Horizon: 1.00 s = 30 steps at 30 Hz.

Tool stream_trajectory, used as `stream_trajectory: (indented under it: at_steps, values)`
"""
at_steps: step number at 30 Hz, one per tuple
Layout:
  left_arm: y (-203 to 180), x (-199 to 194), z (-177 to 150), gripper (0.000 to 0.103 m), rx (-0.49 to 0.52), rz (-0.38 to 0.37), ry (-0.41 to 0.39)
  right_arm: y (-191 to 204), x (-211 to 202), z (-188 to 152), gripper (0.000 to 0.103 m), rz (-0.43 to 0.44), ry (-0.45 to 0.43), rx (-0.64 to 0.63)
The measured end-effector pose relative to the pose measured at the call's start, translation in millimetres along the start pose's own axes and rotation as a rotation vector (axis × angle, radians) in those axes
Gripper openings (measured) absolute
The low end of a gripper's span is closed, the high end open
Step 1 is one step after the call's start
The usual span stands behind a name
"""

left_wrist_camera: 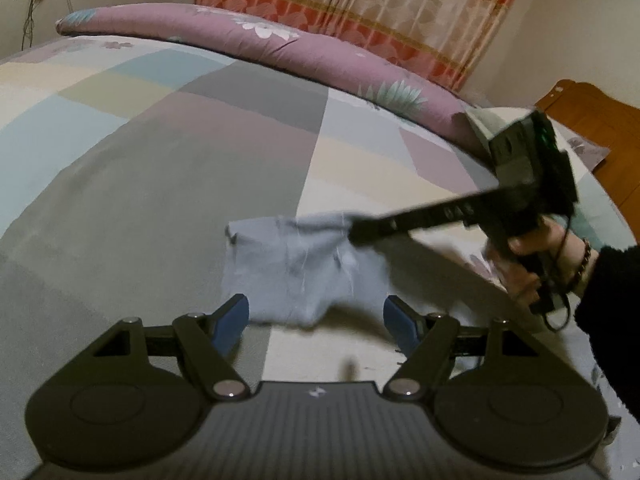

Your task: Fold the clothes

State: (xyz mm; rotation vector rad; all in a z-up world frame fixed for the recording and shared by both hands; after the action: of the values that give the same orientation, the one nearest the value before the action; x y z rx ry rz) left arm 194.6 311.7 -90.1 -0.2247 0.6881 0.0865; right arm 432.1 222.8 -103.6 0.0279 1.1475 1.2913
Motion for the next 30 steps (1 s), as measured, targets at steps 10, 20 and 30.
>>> stream_trajectory:
  at_steps: [10, 20, 30]
  values:
    - [3.9, -1.9, -0.6, 0.075, -0.017, -0.001, 0.000, -35.6, -15.9, 32.0, 0.026, -0.365, -0.161, 0.043]
    - [3.4, 9.5, -7.4, 0.080, 0.033, 0.016, 0.084, 30.5, -23.9, 20.8, 0.046, -0.303, -0.098, -0.237]
    - [-0.7, 21.3, -16.2, 0.084, 0.110, 0.075, 0.171, 55.5, 23.1, -17.7, 0.046, -0.515, 0.086, -0.649]
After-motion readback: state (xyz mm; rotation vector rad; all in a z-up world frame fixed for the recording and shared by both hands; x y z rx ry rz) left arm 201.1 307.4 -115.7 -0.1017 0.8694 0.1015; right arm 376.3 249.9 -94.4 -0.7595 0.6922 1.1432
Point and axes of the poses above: each gripper's, at about its wrist camera, not at the fingertips, and x roughly the way its jaws point, y to its left, z to its top, the point moved 4 cm from there along x, roughly the way its jaws point, and after that the axes turned 12 degrees about x, right-handed, at the moved point
